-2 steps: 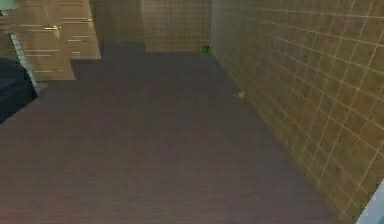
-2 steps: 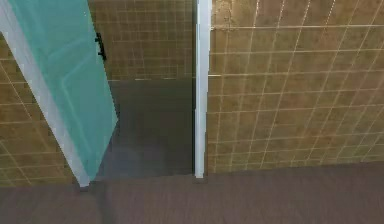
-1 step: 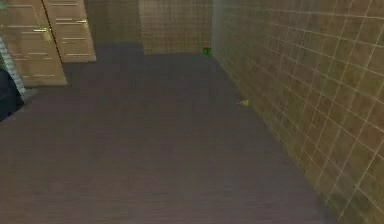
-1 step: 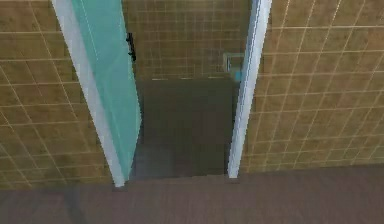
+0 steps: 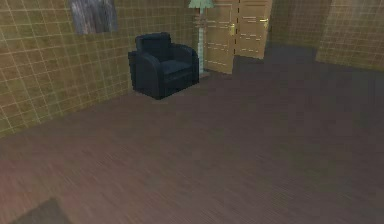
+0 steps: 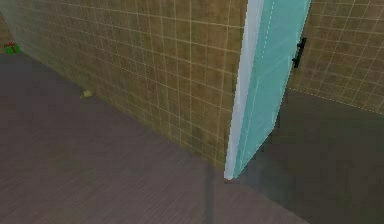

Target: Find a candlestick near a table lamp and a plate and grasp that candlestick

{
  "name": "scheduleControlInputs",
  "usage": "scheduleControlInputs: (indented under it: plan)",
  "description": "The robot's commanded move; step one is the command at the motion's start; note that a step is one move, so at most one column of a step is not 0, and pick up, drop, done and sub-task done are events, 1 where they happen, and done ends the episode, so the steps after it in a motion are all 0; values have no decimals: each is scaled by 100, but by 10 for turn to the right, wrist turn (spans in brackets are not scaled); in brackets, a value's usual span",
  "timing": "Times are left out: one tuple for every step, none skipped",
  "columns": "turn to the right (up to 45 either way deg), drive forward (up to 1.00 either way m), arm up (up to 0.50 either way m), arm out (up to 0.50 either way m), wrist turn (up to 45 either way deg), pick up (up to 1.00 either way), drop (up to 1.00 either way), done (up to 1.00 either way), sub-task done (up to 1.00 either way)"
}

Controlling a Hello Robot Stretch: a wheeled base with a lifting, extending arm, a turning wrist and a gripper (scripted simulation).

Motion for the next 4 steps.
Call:
scheduleControlInputs:
  plan:
    - [-30, 0, 0, 0, 0, 0, 0, 0, 0]
    - [0, 50, 0, 0, 0, 0, 0, 0, 0]
    - [-450, 0, 0, 0, 0, 0, 0, 0, 0]
    - [0, 100, 0, 0, 0, 0, 0, 0, 0]
